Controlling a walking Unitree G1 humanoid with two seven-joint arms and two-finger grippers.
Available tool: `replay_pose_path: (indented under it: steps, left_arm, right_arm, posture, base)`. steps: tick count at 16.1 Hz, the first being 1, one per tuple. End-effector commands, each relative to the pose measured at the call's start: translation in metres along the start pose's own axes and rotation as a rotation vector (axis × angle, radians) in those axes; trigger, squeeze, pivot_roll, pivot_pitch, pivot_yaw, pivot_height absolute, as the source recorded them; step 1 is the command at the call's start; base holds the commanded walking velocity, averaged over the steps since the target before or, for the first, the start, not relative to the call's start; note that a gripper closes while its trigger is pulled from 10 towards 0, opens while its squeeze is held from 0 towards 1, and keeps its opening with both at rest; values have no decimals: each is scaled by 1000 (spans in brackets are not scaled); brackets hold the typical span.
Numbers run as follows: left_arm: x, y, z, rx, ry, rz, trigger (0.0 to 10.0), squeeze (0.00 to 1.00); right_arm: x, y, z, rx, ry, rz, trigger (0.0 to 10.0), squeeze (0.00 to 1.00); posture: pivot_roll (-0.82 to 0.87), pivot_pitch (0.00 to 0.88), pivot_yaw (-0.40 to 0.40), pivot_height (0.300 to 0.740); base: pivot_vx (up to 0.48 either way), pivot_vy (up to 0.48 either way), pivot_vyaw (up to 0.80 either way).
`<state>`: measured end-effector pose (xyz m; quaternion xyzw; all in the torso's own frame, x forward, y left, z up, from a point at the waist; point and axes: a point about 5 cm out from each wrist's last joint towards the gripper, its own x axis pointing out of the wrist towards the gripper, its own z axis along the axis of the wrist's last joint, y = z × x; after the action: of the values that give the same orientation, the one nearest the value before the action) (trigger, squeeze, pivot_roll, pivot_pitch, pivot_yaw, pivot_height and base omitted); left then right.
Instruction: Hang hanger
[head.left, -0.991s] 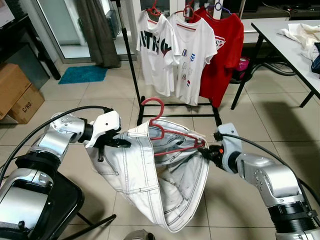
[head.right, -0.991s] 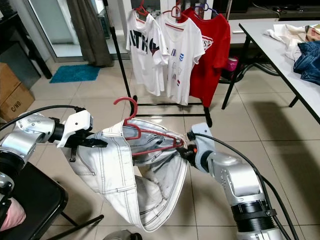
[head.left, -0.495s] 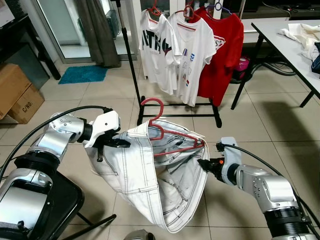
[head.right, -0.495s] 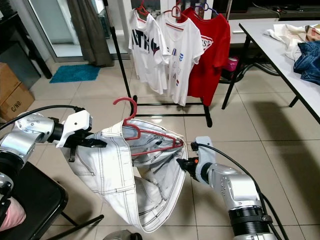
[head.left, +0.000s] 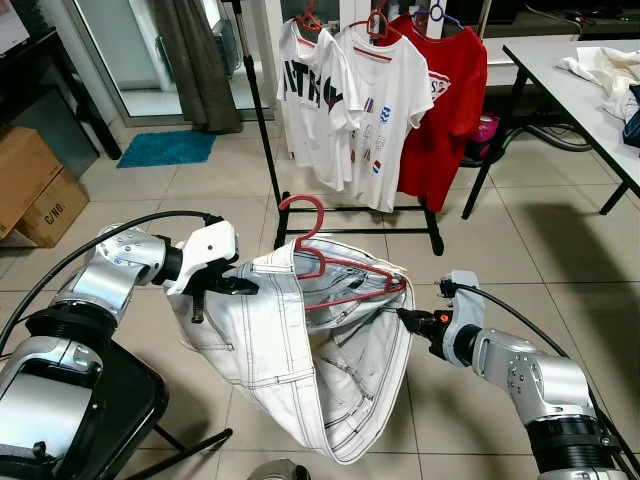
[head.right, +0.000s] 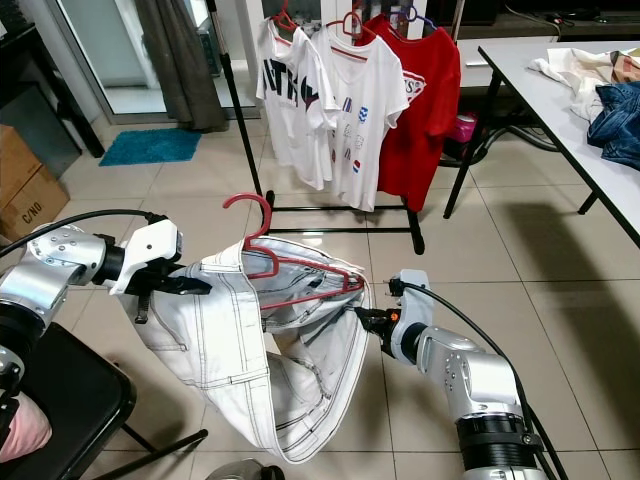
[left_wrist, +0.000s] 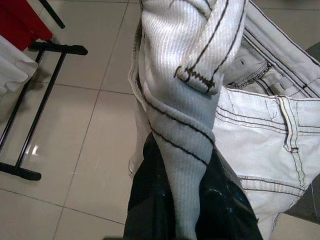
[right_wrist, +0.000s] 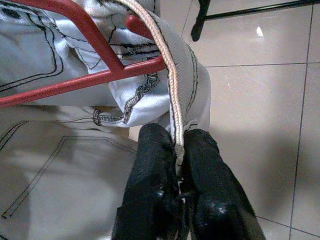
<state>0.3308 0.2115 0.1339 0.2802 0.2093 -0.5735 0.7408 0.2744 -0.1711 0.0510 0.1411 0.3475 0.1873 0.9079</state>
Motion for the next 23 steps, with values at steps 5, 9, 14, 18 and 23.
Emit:
replay_pose_path:
  steps: [5, 9, 14, 18, 23]
  left_arm:
    - [-13, 11, 10, 27, -34, 55, 0, 0]
    - [-13, 10, 9, 28, -27, 59, 0, 0]
    - [-10, 1, -3, 35, 14, 37, 0, 0]
    - [4, -12, -26, 40, 169, 14, 0, 0]
    - [11, 5, -39, -6, 322, 339, 0, 0]
  right_arm:
    - [3, 1, 3, 23, -29, 21, 0, 0]
    - [0, -9, 17, 23, -113, -55, 0, 0]
    - [-13, -26, 72, -5, -313, -172, 0, 0]
    - [-29, -1, 128, -77, -474, -119, 0, 0]
    - [-37, 5, 143, -188, -456, -126, 0, 0]
  posture:
    - [-38, 0, 123, 740]
    - [-38, 0, 123, 740]
    - [-38, 0, 122, 740]
    - [-39, 0, 123, 740]
    - [-52, 0, 122, 740]
  base:
    - [0, 0, 0]
    - [0, 0, 0]
    - [0, 0, 0]
    - [0, 0, 0]
    - [0, 0, 0]
